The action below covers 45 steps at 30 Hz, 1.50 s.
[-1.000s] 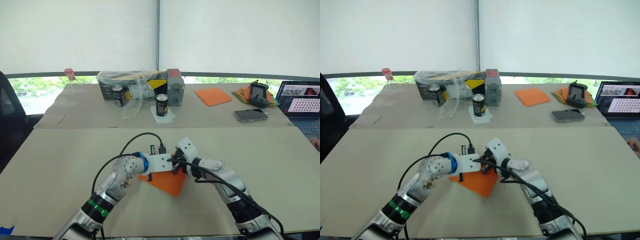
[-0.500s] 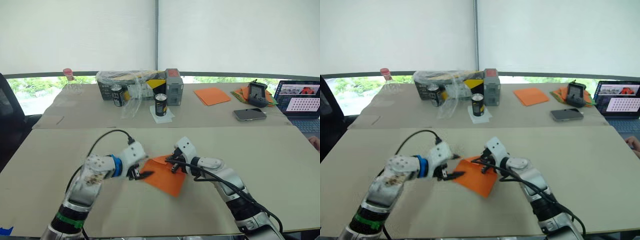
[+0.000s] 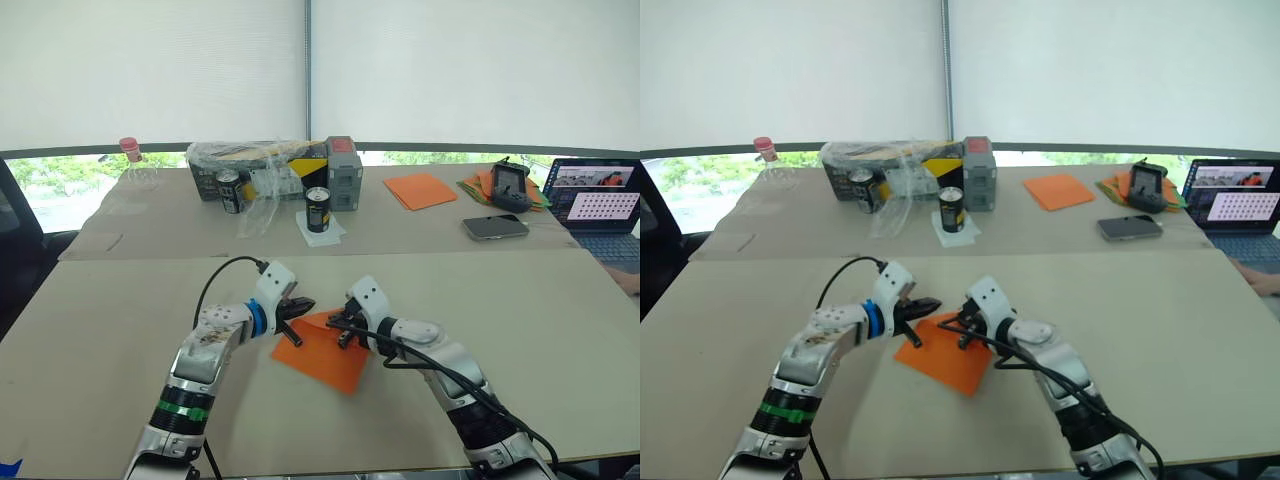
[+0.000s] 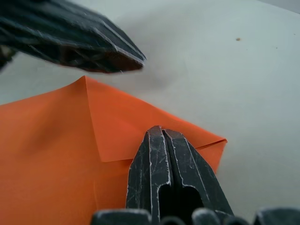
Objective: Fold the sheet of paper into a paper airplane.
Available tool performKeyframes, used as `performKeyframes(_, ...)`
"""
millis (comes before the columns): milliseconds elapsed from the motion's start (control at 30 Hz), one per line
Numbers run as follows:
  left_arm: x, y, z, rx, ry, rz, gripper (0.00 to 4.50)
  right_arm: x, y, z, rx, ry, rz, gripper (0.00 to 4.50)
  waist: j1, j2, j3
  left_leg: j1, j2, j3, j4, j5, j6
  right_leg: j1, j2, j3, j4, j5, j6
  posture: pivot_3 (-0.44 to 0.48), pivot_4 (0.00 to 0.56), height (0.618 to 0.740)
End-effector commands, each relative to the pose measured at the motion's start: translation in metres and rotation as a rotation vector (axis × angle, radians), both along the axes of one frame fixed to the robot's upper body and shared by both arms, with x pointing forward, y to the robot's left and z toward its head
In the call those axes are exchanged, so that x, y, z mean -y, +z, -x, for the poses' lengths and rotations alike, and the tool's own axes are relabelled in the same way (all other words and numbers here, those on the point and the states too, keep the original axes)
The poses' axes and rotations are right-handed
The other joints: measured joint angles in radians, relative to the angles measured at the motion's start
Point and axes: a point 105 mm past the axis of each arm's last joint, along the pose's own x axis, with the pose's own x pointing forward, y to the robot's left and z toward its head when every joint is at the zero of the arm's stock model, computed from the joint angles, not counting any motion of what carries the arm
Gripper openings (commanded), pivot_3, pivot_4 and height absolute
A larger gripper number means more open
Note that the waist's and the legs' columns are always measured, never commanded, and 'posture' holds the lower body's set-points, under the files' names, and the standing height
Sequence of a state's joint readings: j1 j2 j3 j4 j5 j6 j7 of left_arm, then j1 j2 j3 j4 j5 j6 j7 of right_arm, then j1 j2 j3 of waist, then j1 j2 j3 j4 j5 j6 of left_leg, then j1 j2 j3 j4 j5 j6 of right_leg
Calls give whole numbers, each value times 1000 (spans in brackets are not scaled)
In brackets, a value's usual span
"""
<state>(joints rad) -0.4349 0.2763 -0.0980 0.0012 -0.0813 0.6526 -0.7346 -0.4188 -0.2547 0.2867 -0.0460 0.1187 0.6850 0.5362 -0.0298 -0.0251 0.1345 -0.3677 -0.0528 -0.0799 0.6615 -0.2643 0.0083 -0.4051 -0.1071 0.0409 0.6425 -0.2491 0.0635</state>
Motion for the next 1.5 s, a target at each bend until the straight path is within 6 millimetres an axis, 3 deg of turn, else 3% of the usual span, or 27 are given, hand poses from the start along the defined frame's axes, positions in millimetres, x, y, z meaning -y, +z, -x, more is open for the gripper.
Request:
performKeyframes(33,7,3,-1,12,-10,37,33,3,-27,11,-106,-16,39,0,1,0,0,0,0,0,0,0,0,0,0,0,0,0,0,0,150,739)
performKeyframes(367,12,-38,17,-75,-67,-39,33,5,-26,10,-102,-31,38,0,8,0,0,0,-1,0,0,0,0,1,-1,0,-1,0,0,0,150,739)
performKeyframes(667,2,-69,28,-173,-49,-80,33,6,-18,9,-90,-36,30,0,9,0,-2,1,-1,0,0,0,0,2,-1,0,-1,0,0,0,150,739)
performKeyframes(833,3,-82,37,-216,-76,-120,33,4,8,3,-12,-48,-27,0,9,1,-2,1,-1,0,0,0,0,2,-1,0,-1,0,0,0,150,739)
performKeyframes(933,6,-85,39,-222,-89,-128,33,5,29,2,29,-53,-67,0,11,1,-2,1,-1,0,0,0,0,2,-1,0,-1,0,0,0,150,739)
performKeyframes(1067,8,-85,39,-220,-97,-136,33,16,35,8,44,-53,-25,0,15,1,-2,1,-1,0,0,0,0,2,-1,0,-2,0,0,0,150,739)
performKeyframes(1500,11,-83,38,-209,-113,-144,33,23,8,12,36,-9,97,0,16,1,-2,1,-1,0,0,0,0,3,-1,0,-3,0,0,0,150,739)
